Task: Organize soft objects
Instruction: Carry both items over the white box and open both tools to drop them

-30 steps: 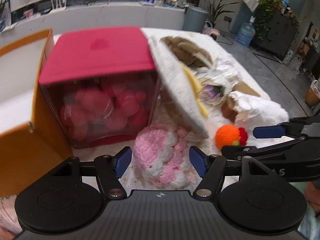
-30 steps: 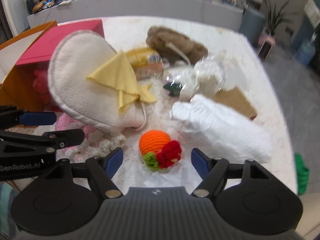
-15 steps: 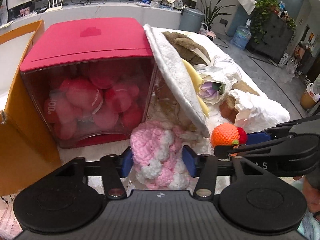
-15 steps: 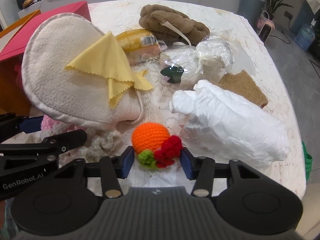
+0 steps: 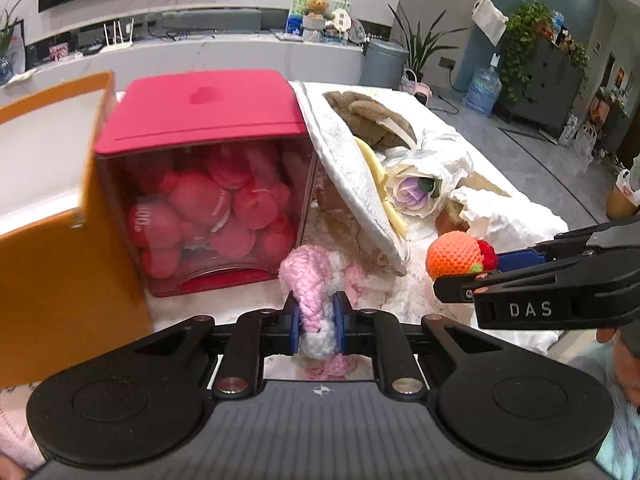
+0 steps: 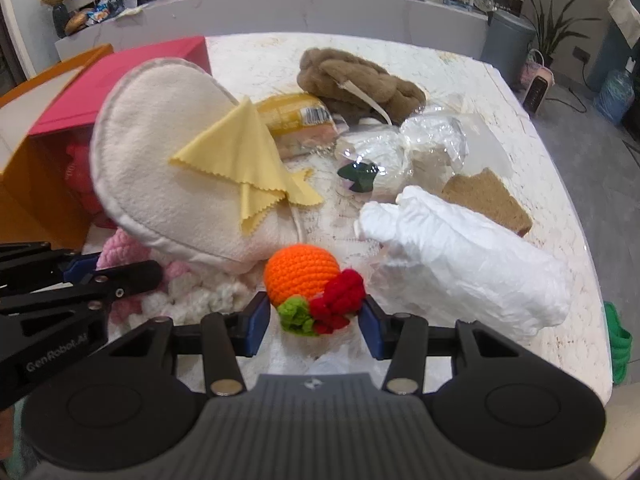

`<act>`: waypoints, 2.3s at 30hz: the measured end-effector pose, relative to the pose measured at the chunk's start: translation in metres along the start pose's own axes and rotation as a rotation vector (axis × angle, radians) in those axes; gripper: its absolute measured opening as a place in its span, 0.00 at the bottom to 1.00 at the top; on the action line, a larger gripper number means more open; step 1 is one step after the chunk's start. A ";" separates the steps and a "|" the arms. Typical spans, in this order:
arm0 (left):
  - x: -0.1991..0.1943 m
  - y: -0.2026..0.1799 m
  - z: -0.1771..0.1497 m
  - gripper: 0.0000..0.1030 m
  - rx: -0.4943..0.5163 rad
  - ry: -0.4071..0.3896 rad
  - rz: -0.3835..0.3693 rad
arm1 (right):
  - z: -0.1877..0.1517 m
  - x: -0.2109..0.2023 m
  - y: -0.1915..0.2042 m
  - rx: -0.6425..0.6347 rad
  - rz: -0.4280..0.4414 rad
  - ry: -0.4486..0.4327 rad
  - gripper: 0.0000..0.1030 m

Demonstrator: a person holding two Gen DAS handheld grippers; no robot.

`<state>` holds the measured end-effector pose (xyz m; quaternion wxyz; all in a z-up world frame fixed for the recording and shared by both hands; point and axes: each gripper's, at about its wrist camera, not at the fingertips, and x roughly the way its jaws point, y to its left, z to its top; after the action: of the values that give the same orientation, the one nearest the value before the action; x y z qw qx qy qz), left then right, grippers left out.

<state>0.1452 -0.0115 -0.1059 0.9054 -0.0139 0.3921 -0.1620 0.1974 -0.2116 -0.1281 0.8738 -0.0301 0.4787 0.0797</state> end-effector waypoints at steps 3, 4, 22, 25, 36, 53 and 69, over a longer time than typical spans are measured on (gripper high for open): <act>-0.004 -0.006 -0.004 0.17 0.008 -0.014 0.018 | -0.005 -0.011 0.004 -0.008 0.002 -0.031 0.47; -0.009 -0.006 -0.006 0.17 0.004 -0.020 0.022 | -0.006 -0.015 0.006 -0.014 -0.004 -0.042 0.47; -0.150 0.034 0.000 0.17 -0.081 -0.299 0.195 | -0.027 -0.122 0.095 -0.092 0.132 -0.337 0.47; -0.163 0.053 0.007 0.17 -0.110 -0.311 0.243 | -0.015 -0.132 0.124 -0.149 0.199 -0.372 0.47; -0.167 0.109 0.046 0.17 -0.121 -0.266 0.440 | 0.046 -0.121 0.225 -0.332 0.313 -0.402 0.47; -0.077 0.175 0.060 0.18 -0.044 0.081 0.501 | 0.115 -0.013 0.278 -0.313 0.386 -0.103 0.47; -0.056 0.188 0.047 0.22 -0.065 0.221 0.508 | 0.112 0.031 0.294 -0.366 0.330 0.060 0.47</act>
<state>0.1959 0.1790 -0.0622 0.8679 0.0734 0.4844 0.0823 0.2574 0.0964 -0.0869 0.8144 -0.1116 0.4804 0.3059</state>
